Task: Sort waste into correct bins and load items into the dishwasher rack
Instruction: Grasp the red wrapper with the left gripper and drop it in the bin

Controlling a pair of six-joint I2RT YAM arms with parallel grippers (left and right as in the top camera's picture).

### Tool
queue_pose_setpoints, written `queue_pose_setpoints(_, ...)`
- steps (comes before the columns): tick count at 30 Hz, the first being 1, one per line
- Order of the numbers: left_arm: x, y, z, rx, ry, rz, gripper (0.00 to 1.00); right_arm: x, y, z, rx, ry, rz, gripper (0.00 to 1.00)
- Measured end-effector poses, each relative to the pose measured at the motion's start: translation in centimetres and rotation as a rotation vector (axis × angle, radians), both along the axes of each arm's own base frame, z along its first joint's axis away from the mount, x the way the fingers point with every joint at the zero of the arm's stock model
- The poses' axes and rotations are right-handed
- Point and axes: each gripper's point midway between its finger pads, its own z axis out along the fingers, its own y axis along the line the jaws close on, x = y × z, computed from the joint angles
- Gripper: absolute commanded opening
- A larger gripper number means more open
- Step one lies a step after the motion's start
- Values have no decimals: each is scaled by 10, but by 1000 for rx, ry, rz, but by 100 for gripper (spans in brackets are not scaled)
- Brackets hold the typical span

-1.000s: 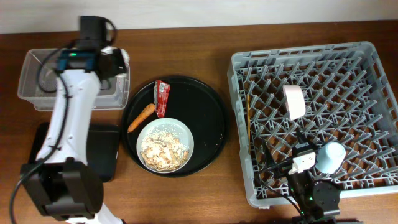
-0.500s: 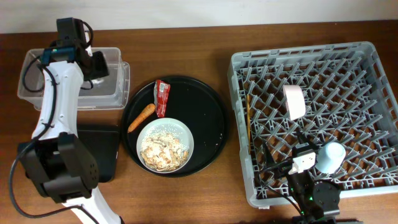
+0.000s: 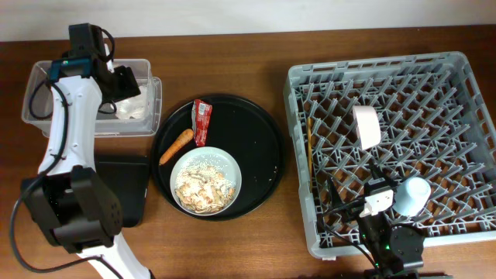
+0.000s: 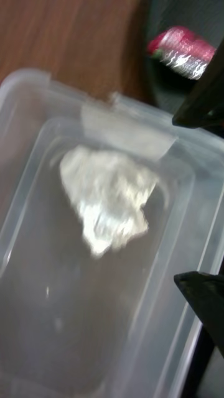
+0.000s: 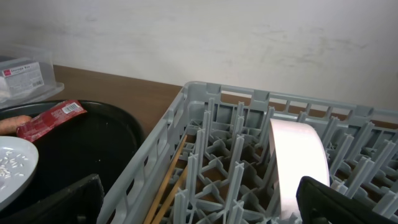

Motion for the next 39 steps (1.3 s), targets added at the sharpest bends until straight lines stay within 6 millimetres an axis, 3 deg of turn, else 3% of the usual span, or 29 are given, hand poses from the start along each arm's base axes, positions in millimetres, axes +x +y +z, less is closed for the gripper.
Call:
queue_pose_setpoints(3, -21, -68, 21, -89, 29, -242, 71, 0, 0, 0, 0, 0, 0, 98)
queue_pose_setpoints(5, -31, -127, 26, -69, 38, -396, 72, 0, 0, 0, 1, 0, 0, 98)
queue_pose_setpoints(7, -40, -168, 6, -9, 63, -497, 73, 0, 0, 0, 1, 1, 0, 98)
queue_pose_setpoints(10, -32, -186, -32, 84, 70, -502, 76, 0, 0, 0, 0, 0, 0, 98)
queue_pose_setpoints(12, -15, -181, -62, 120, 75, -468, 75, 0, 0, 0, 0, 0, 0, 98)
queue_pose_setpoints(16, -19, -172, -128, 131, 206, -445, 72, 0, 0, 0, 1, 1, 0, 98)
queue_pose_setpoints(19, -12, -173, -137, 128, 187, -436, 47, 0, 0, 0, 0, 0, 0, 98)
queue_pose_setpoints(21, -9, -172, -136, 119, 176, -433, 0, 0, 0, 0, 0, 0, 0, 98)
queue_pose_setpoints(24, -16, -174, -135, 97, 208, -438, 0, 0, 0, 0, 0, 0, 0, 98)
queue_pose_setpoints(26, -15, -174, -114, 90, 225, -436, 0, 0, 0, 0, 1, 0, 0, 98)
queue_pose_setpoints(28, -6, -164, -69, 79, 215, -400, 0, 0, 0, 0, 1, 0, 0, 98)
queue_pose_setpoints(30, 10, -133, -14, 72, 132, -318, 0, 0, 0, 0, 1, 0, 0, 98)
queue_pose_setpoints(31, 14, -116, 3, 67, 94, -267, 0, 0, 0, 0, 0, 0, 0, 98)
queue_pose_setpoints(32, 18, -88, 23, 58, 46, -177, 0, 0, 0, 0, 1, 0, 0, 98)
queue_pose_setpoints(34, 26, -36, 35, 46, -13, -29, 0, 0, 0, 0, 0, 0, 0, 98)
queue_pose_setpoints(35, 31, -17, 36, 45, -35, 22, 9, 0, 0, 0, 0, 0, 0, 98)
queue_pose_setpoints(36, 36, 3, 34, 43, -53, 73, 58, 0, 0, 0, 1, 0, 0, 98)
queue_pose_setpoints(37, 37, 13, 26, 39, -45, 102, 74, 0, 0, 0, 1, 0, 0, 98)
queue_pose_setpoints(39, 38, 14, 10, 31, -11, 105, 77, 0, 0, 0, 1, 0, 0, 98)
